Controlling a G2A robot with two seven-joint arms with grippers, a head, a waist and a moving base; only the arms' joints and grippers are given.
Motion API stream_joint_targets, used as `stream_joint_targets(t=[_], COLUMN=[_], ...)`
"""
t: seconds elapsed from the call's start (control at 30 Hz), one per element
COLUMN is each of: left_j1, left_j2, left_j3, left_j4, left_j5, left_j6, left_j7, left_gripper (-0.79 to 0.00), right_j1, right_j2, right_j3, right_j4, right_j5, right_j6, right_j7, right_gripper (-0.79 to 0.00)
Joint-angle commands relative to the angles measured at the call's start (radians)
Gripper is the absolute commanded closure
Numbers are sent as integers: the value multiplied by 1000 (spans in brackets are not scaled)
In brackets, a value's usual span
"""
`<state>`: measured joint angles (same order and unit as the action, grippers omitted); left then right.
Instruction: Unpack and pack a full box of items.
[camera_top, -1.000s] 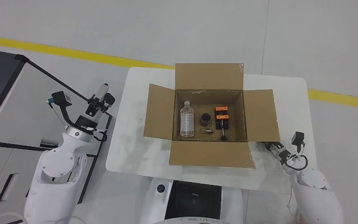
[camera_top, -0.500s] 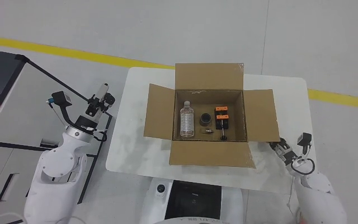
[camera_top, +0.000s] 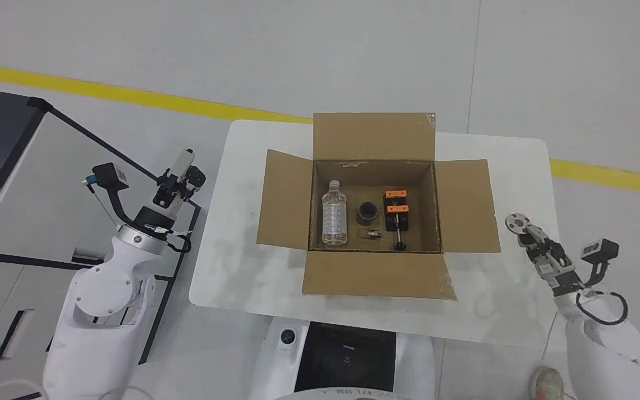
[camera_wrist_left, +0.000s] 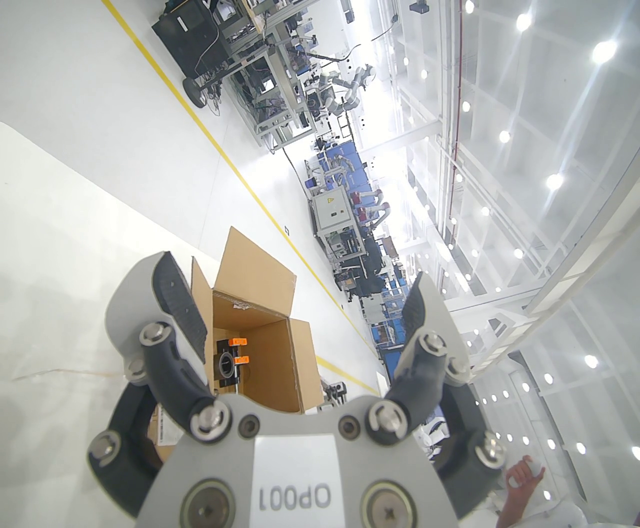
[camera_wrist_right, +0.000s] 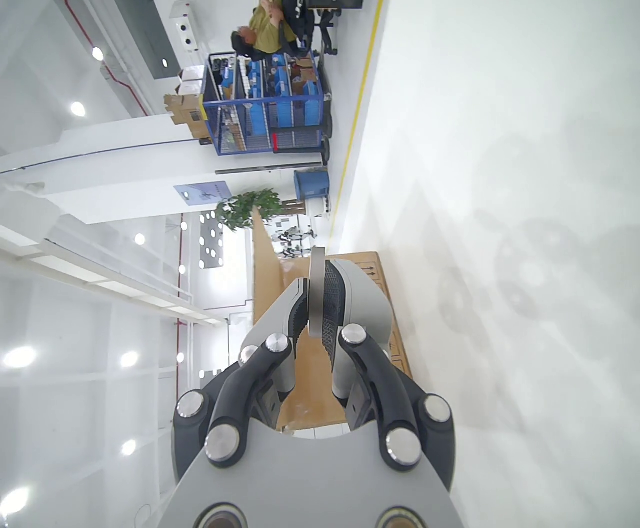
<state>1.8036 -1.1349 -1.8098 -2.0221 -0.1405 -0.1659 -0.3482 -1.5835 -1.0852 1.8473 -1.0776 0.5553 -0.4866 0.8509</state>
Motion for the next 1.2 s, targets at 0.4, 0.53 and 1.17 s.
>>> stream_joint_targets(t=[0.4, 0.53, 1.17], left_j1=[0, 0, 0], left_j2=[0, 0, 0], left_j3=[0, 0, 0], left_j4=[0, 0, 0], left_j5=[0, 0, 0], left_j6=[0, 0, 0], left_j7=[0, 0, 0], left_gripper=[-785, -785, -785], right_j1=[-172, -164, -14], right_j2=[4, -3, -35], right_j3=[60, -27, -455], right_j4=[-525, -654, -596], right_j5=[82, 13, -724], right_j6=[73, 106, 82], right_j7=[81, 46, -252], right_gripper=[0, 0, 0])
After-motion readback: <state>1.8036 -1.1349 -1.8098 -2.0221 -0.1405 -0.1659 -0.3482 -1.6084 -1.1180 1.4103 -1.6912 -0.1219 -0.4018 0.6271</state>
